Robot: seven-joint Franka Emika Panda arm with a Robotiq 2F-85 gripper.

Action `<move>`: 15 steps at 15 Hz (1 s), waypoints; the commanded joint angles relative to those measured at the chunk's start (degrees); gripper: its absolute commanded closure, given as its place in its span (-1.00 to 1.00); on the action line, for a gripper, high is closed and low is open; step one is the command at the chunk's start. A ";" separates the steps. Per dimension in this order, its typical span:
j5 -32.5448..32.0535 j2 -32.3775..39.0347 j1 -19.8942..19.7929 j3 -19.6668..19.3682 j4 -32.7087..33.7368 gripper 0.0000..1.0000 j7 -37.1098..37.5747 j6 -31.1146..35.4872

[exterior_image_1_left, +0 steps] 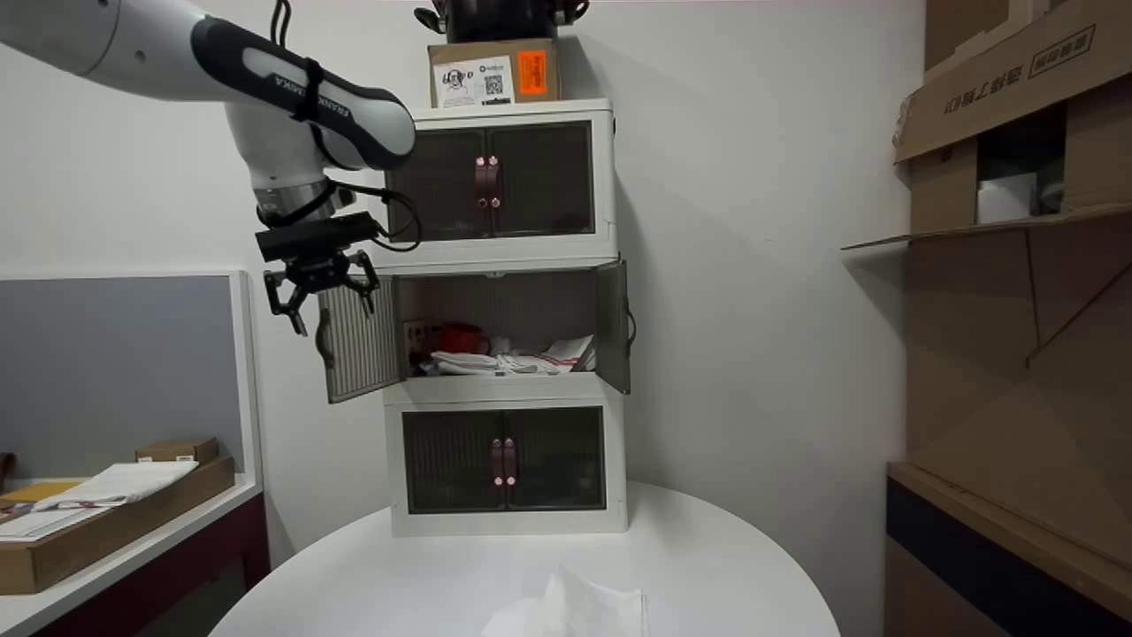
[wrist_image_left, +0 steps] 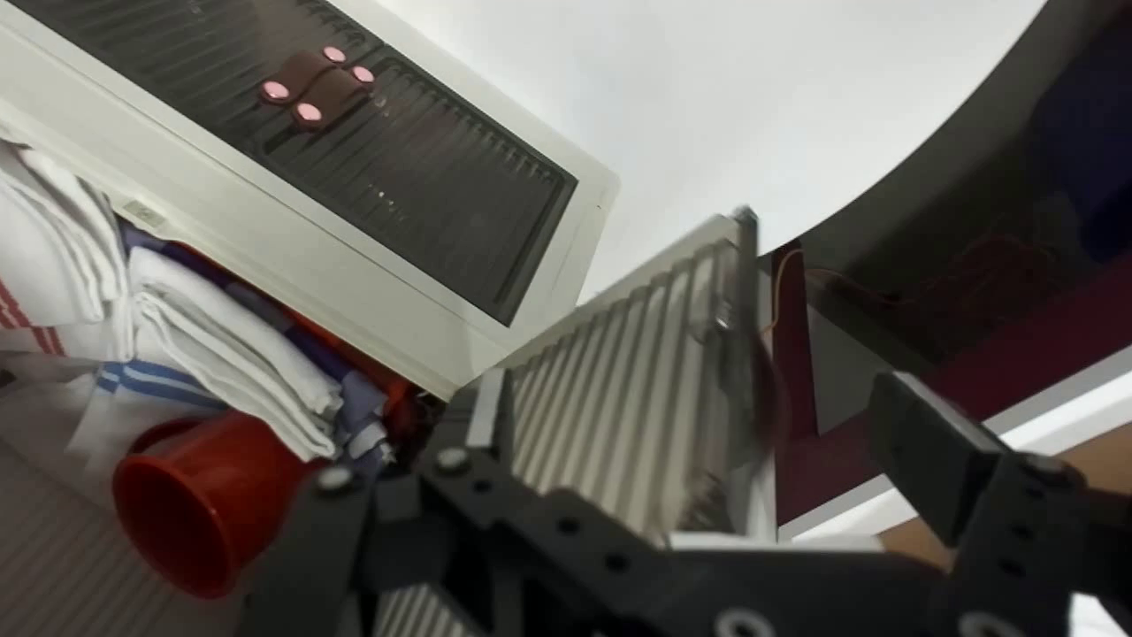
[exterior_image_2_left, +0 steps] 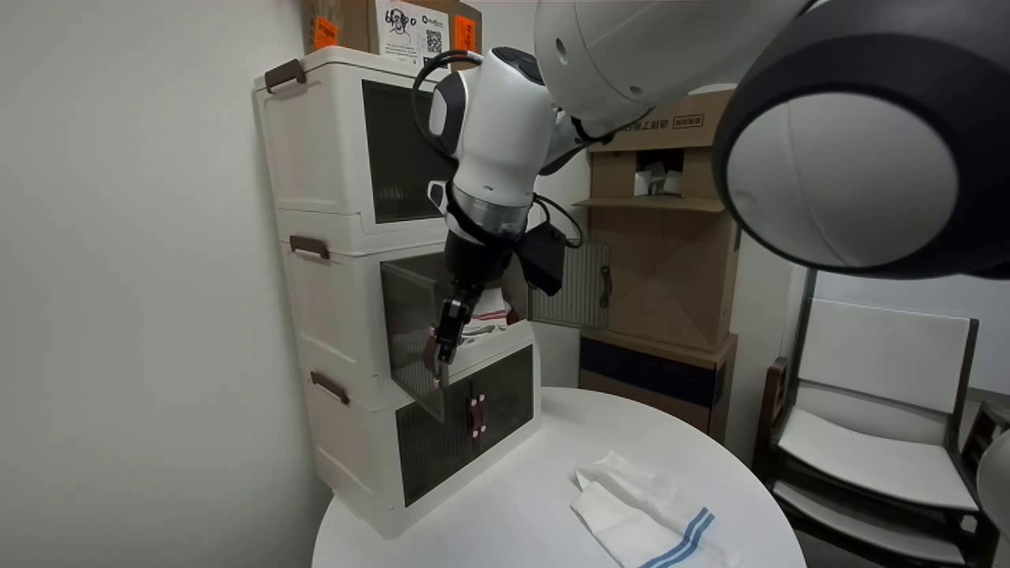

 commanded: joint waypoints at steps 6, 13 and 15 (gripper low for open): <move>-0.42 -3.86 1.06 2.76 -1.21 -1.00 4.54 0.64; -0.26 -2.26 8.05 -9.54 -8.02 -1.00 5.09 0.66; -0.25 -2.86 10.84 -13.40 -10.59 -1.00 4.50 0.64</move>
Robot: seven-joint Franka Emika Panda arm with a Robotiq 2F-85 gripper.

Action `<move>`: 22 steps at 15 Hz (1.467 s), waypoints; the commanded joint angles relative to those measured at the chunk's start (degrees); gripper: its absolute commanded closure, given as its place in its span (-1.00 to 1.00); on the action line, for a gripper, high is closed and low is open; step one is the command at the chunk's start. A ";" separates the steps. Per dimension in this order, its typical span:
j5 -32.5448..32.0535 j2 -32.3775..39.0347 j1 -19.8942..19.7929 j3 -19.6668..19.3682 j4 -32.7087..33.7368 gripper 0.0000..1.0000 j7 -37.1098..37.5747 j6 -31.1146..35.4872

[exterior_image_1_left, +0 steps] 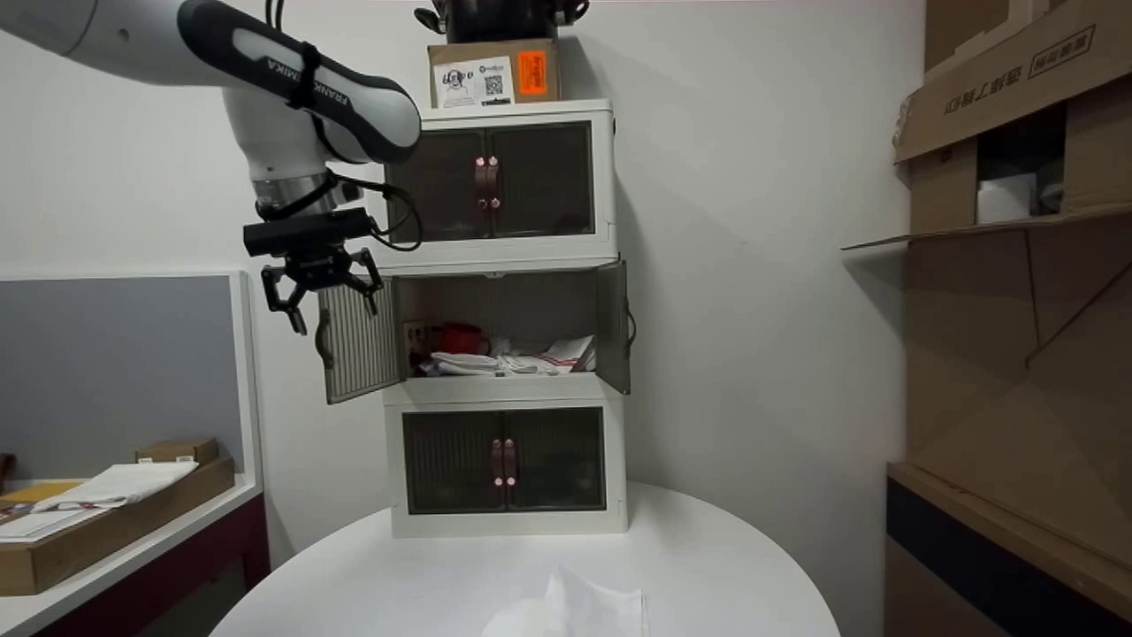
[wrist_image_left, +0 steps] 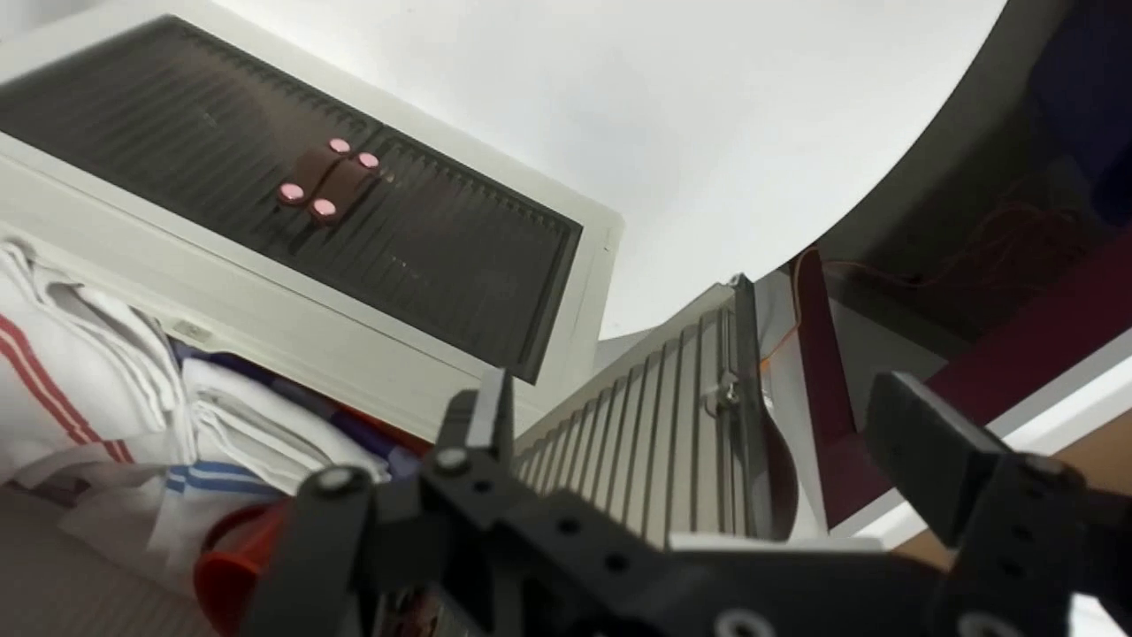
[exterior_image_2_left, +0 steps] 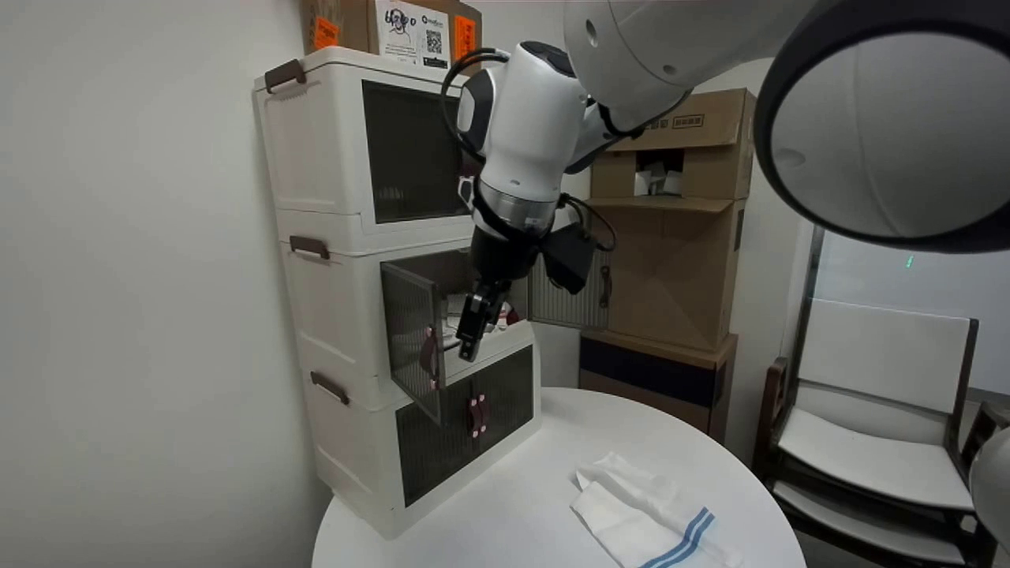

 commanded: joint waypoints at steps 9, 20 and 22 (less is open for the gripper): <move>-0.04 7.23 11.79 -29.89 -2.87 -1.00 1.25 1.34; 2.16 8.29 10.81 -32.24 -4.05 -1.00 -1.55 0.76; 2.71 9.23 11.56 -33.04 -4.45 -1.00 -0.61 0.15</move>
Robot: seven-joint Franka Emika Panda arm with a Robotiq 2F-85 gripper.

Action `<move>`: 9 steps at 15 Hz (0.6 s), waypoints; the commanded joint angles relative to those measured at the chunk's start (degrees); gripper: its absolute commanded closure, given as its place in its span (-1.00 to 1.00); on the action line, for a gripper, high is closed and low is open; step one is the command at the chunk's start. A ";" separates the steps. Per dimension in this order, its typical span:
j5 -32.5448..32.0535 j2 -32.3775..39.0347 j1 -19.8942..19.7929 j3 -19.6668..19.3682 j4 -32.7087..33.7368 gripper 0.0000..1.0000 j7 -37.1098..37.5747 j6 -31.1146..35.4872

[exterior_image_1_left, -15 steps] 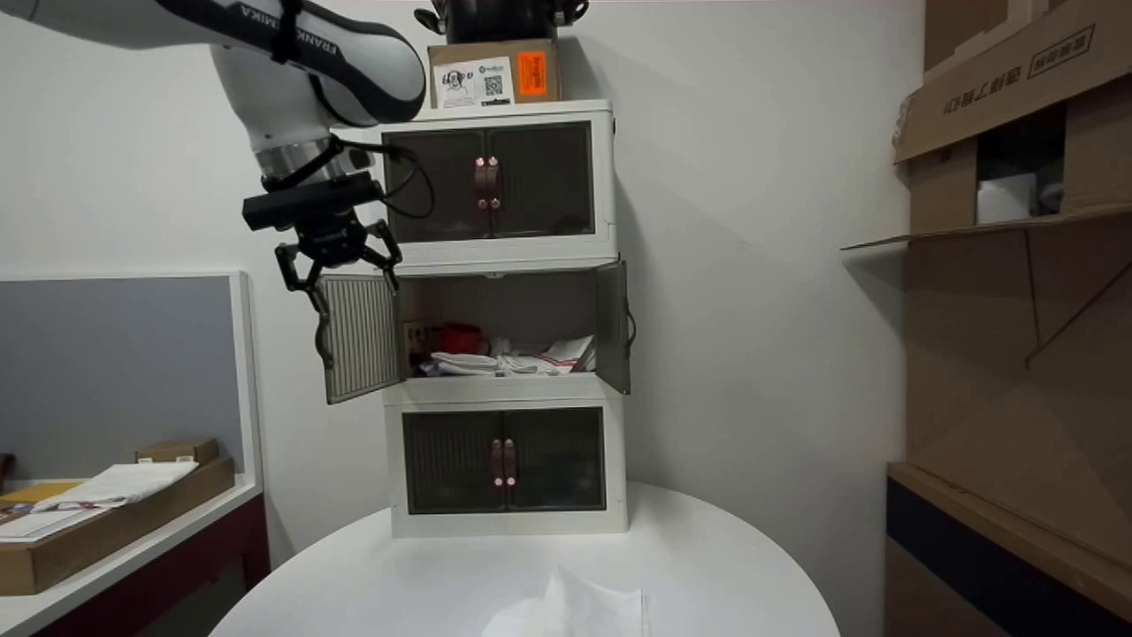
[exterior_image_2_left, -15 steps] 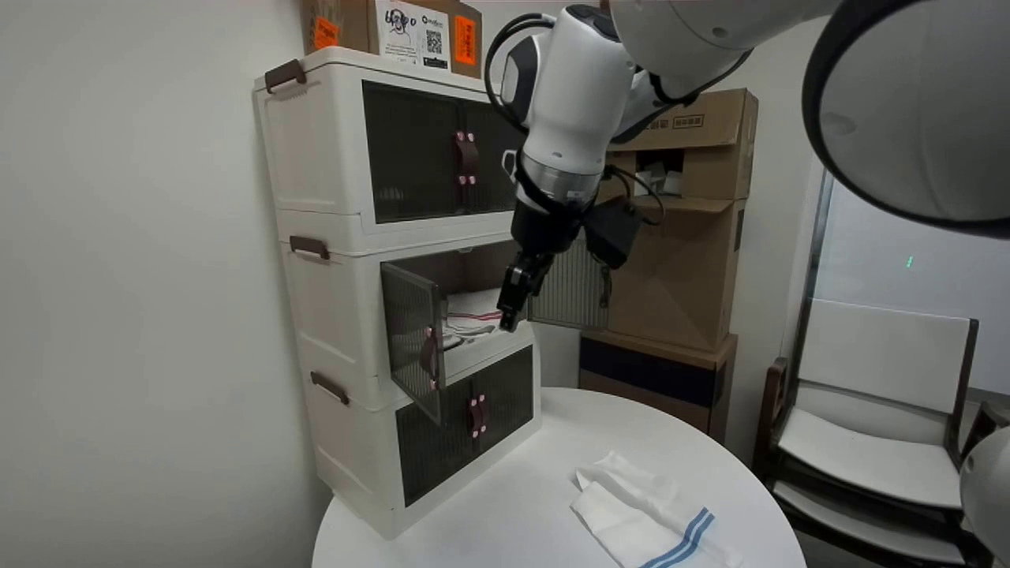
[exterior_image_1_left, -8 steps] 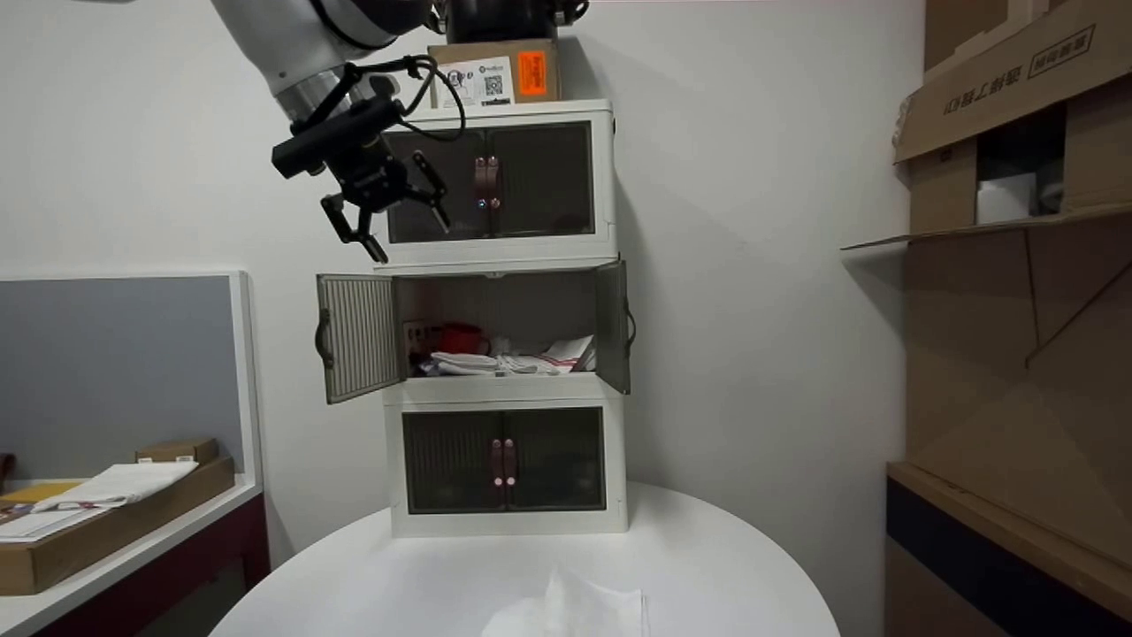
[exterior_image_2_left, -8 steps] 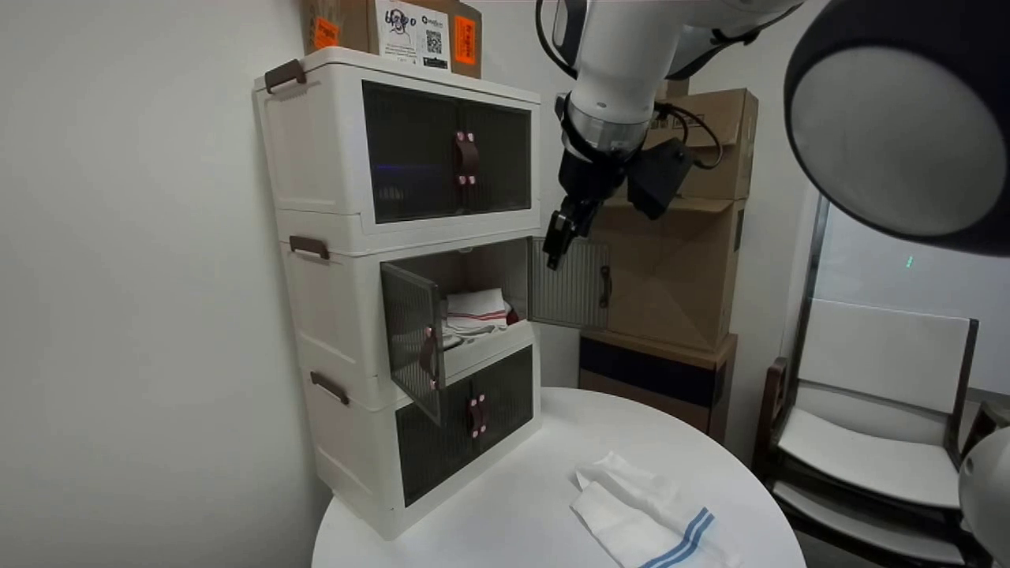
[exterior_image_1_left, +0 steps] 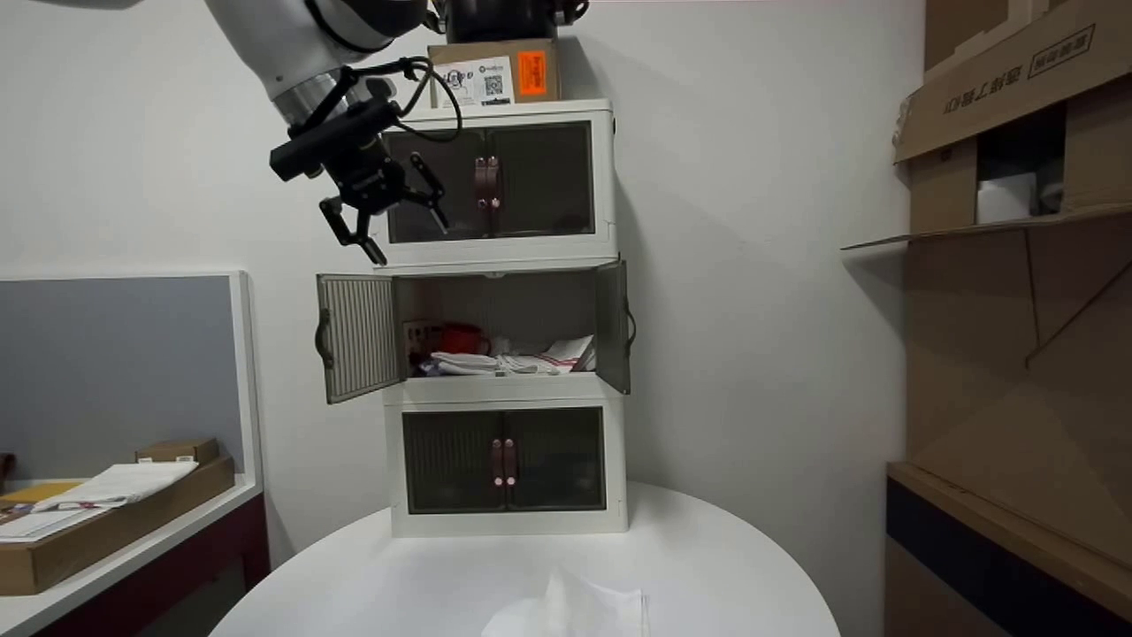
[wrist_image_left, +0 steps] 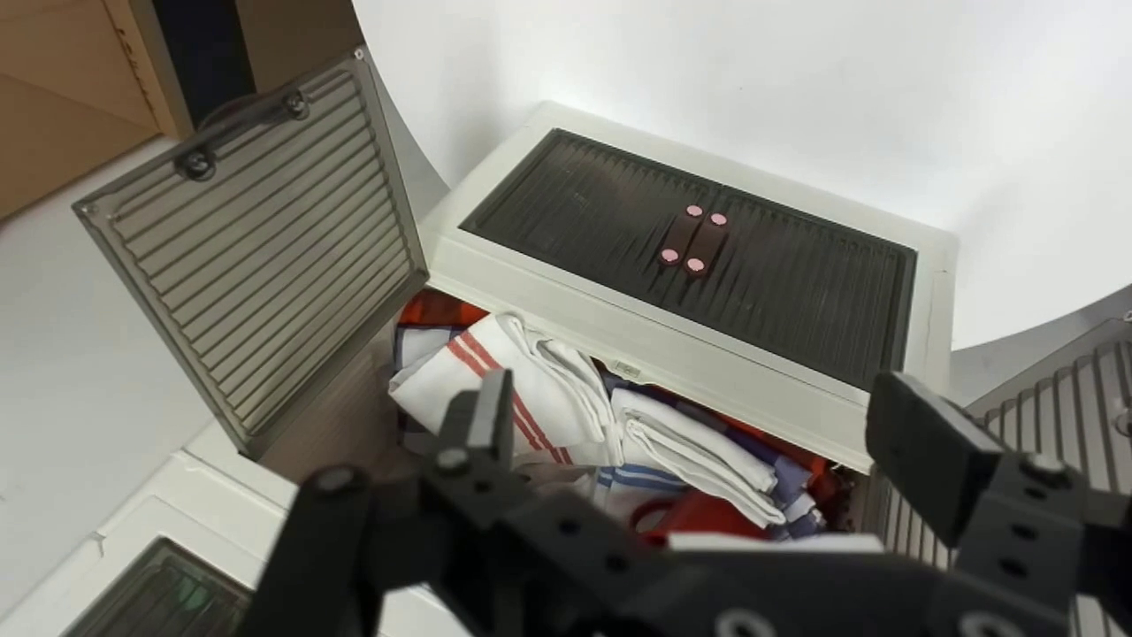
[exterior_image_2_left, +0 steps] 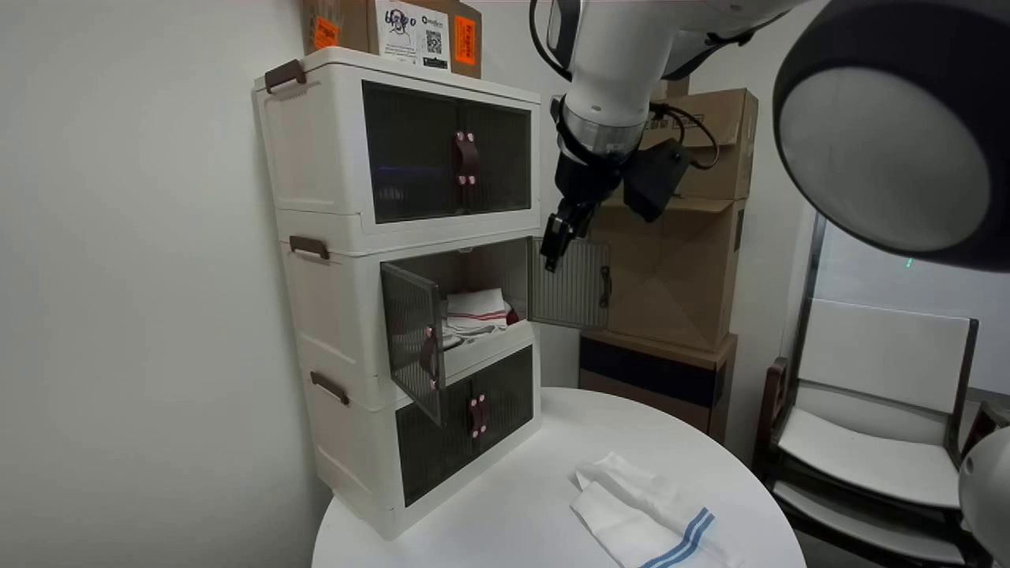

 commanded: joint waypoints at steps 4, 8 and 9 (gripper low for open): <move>5.45 4.54 -0.75 -4.83 0.78 -1.00 1.39 -0.69; 5.09 2.87 -7.19 -5.06 7.13 -1.00 -3.24 3.68; -1.91 -2.38 -5.61 -2.24 8.05 -1.00 -0.40 0.25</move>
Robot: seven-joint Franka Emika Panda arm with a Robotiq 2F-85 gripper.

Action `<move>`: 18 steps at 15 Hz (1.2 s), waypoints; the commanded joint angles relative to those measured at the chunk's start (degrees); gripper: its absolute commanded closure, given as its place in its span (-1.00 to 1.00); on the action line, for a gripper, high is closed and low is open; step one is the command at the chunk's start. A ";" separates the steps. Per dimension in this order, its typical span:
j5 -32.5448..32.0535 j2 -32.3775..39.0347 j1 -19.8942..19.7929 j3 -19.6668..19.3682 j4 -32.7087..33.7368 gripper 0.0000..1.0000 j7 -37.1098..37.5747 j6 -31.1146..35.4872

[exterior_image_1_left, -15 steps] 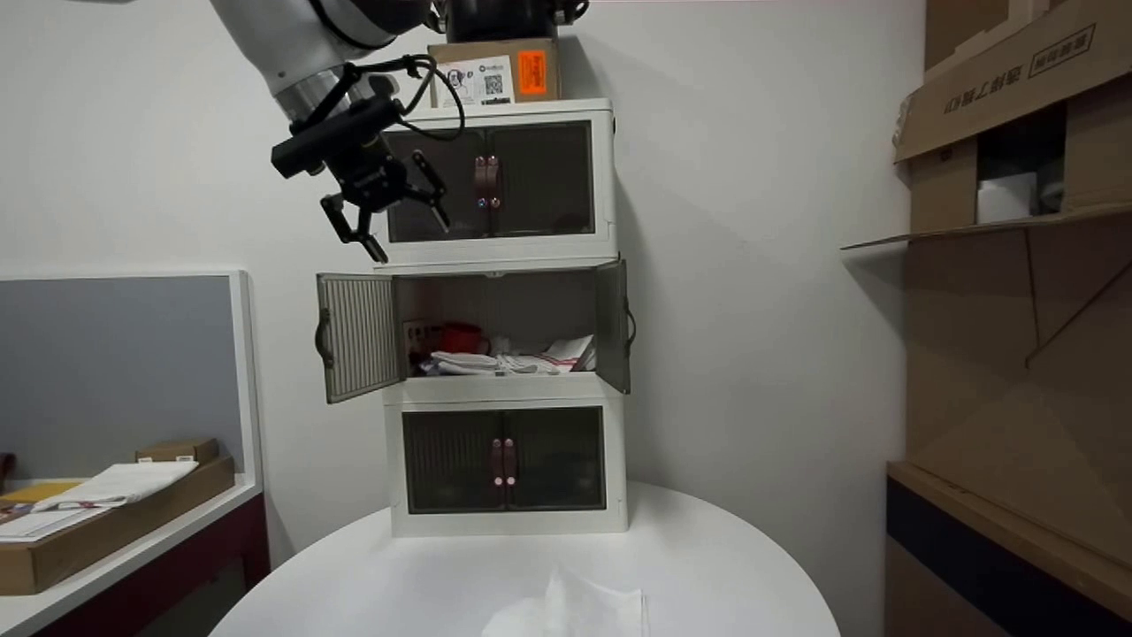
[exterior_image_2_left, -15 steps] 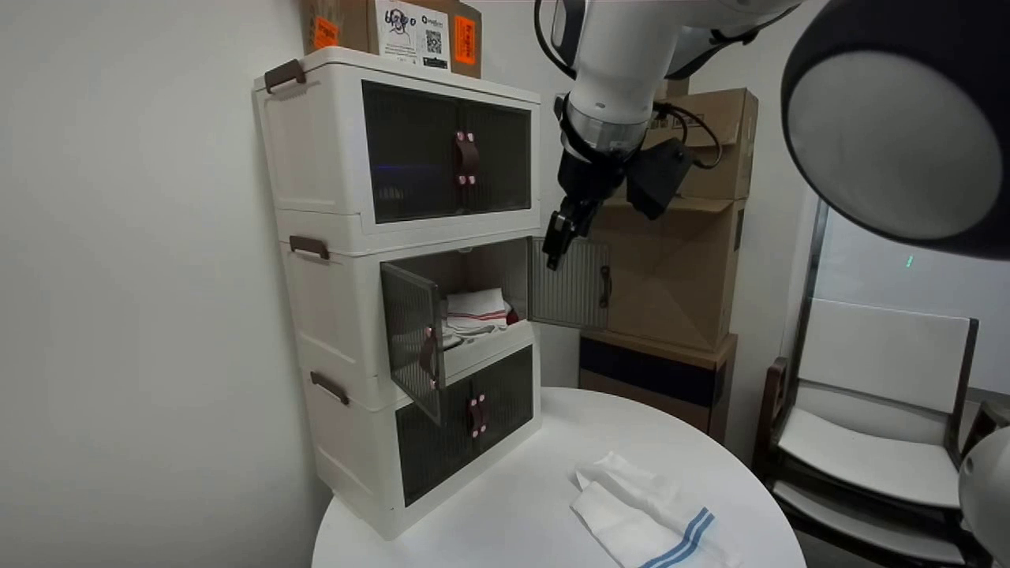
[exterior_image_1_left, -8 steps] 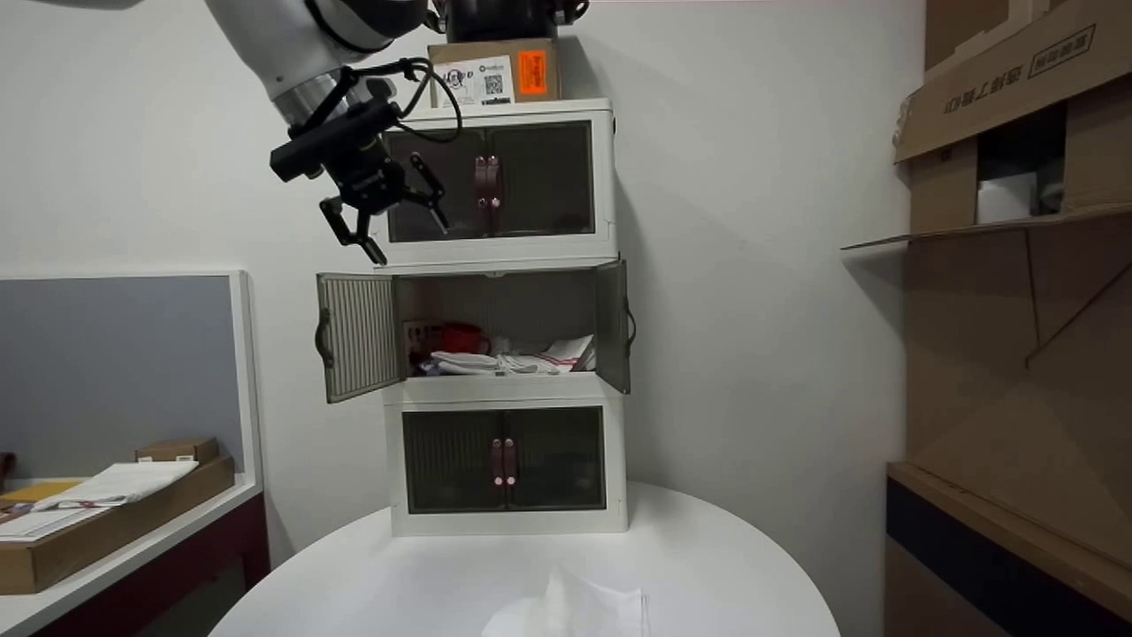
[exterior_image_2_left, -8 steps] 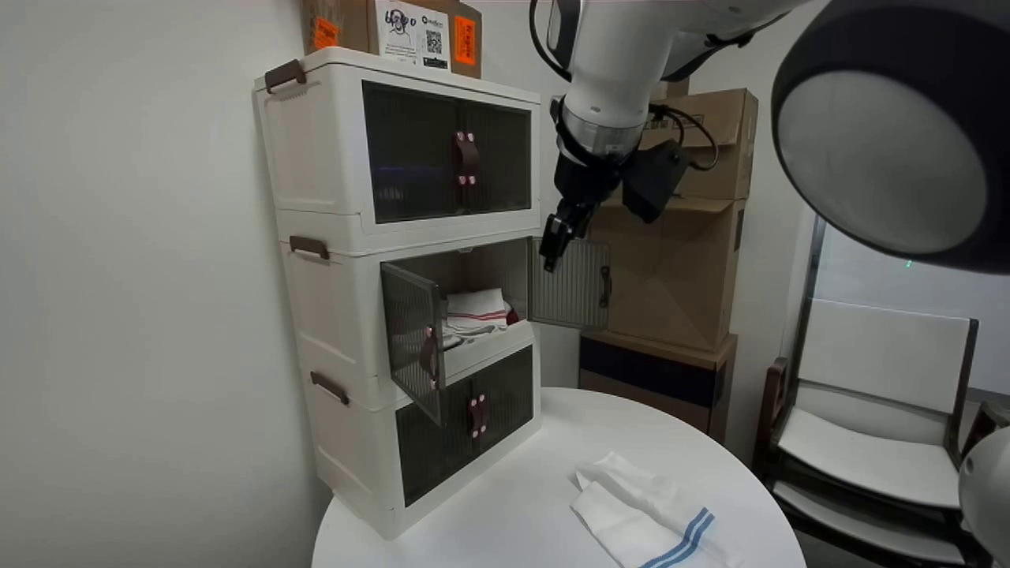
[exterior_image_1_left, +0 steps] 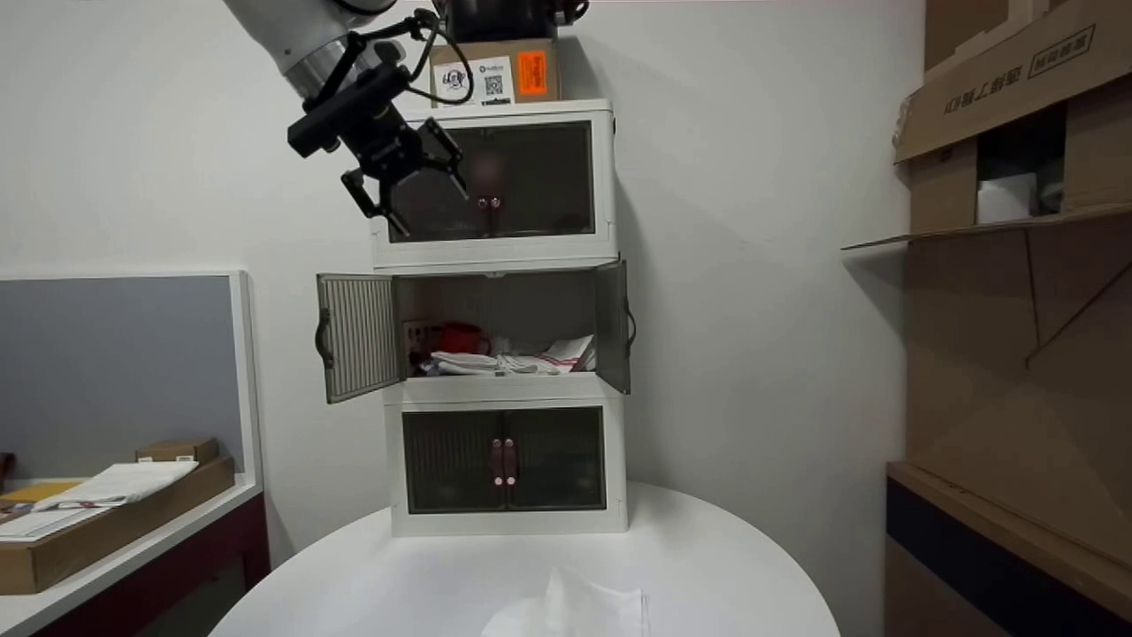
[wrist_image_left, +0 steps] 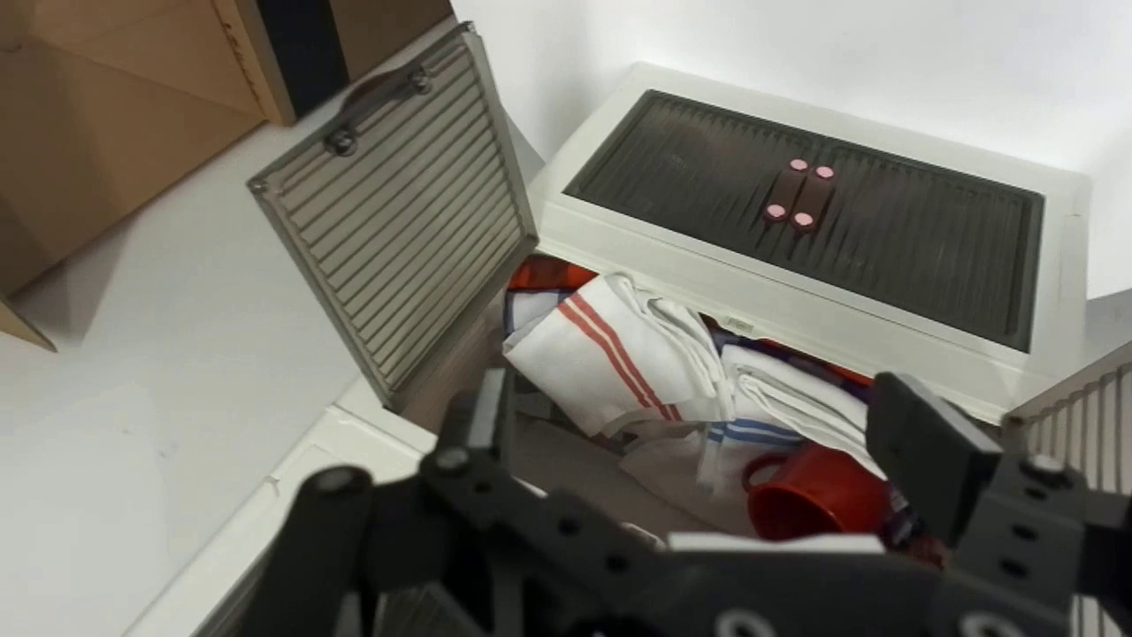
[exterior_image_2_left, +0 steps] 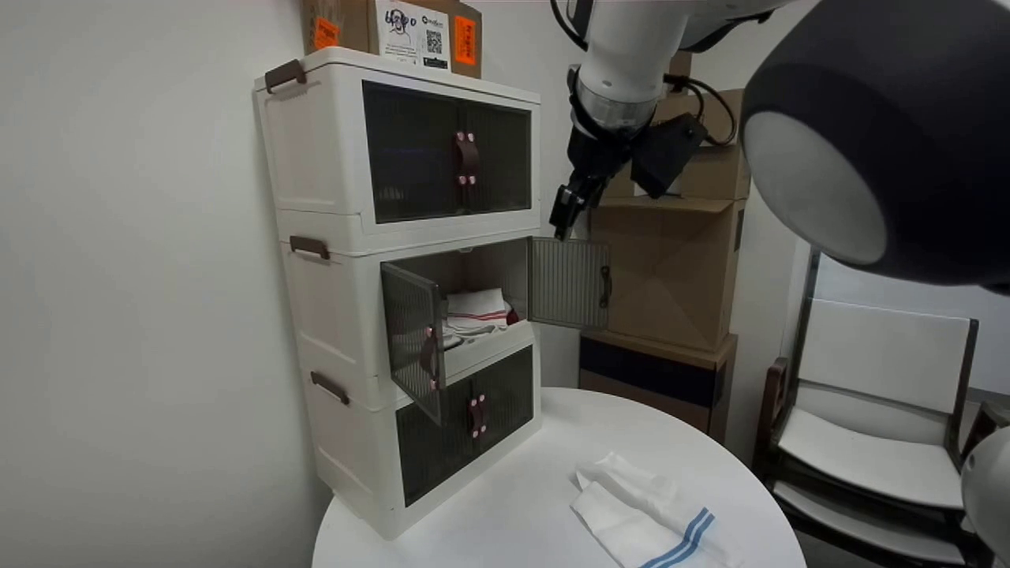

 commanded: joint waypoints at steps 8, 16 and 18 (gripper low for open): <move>-4.93 -9.25 -24.54 17.34 13.75 -1.00 -11.40 1.75; -4.73 -10.48 -46.03 40.00 19.19 -1.00 -17.86 1.44; -4.92 -10.40 -50.33 44.45 21.26 -1.00 -16.87 1.44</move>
